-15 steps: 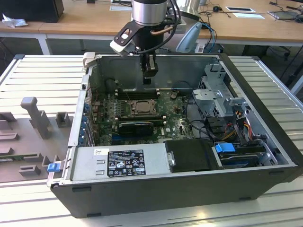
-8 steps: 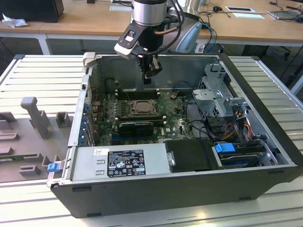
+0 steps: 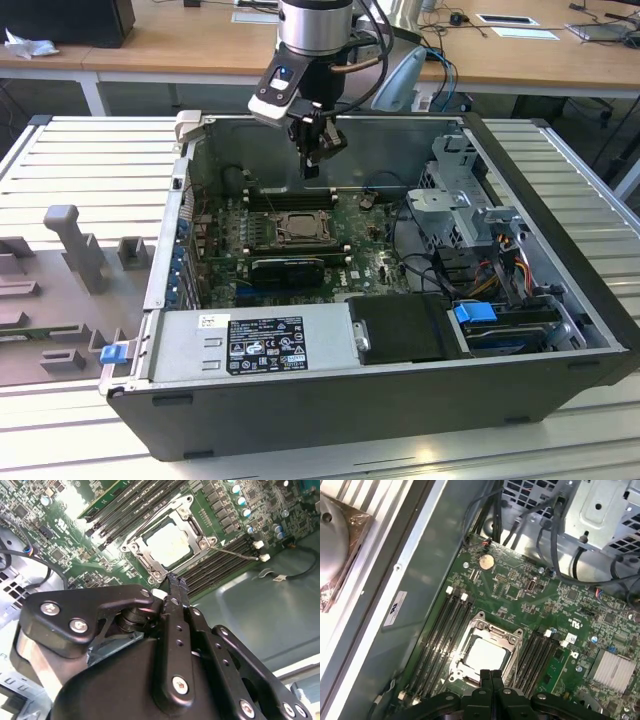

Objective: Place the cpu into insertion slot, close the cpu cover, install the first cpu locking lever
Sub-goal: 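Close the cpu cover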

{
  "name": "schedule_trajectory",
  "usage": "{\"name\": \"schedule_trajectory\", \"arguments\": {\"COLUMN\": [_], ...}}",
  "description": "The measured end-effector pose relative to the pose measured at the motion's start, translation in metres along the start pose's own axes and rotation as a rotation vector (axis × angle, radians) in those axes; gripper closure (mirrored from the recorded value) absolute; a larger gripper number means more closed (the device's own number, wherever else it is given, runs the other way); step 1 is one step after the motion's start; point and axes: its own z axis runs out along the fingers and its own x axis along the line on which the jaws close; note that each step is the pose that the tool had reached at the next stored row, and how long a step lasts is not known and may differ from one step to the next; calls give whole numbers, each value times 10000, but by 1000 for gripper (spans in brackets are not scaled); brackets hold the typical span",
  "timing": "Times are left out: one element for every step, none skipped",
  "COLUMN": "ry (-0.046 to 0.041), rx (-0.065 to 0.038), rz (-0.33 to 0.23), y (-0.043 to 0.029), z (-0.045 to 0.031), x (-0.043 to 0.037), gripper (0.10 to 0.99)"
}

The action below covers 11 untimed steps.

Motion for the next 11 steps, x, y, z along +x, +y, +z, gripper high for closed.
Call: {"name": "schedule_trajectory", "arguments": {"ry": [3,11,17,21,26,29,33,41,44,47,51], "rx": [1,2,4,5,7,7,8,11,11,12,13], "rz": [-82,-305,-505,-622,-775,-883,-1006,-1234,-1344,-1444,-1554], "y": [0,0,0,0,0,0,0,0,0,0,0], "z": [0,0,0,0,0,0,0,0,0,0,0], "x": [0,0,0,0,0,0,0,0,0,0,0], "gripper": [980,980,980,980,980,980,980,980,980,980,980]}}
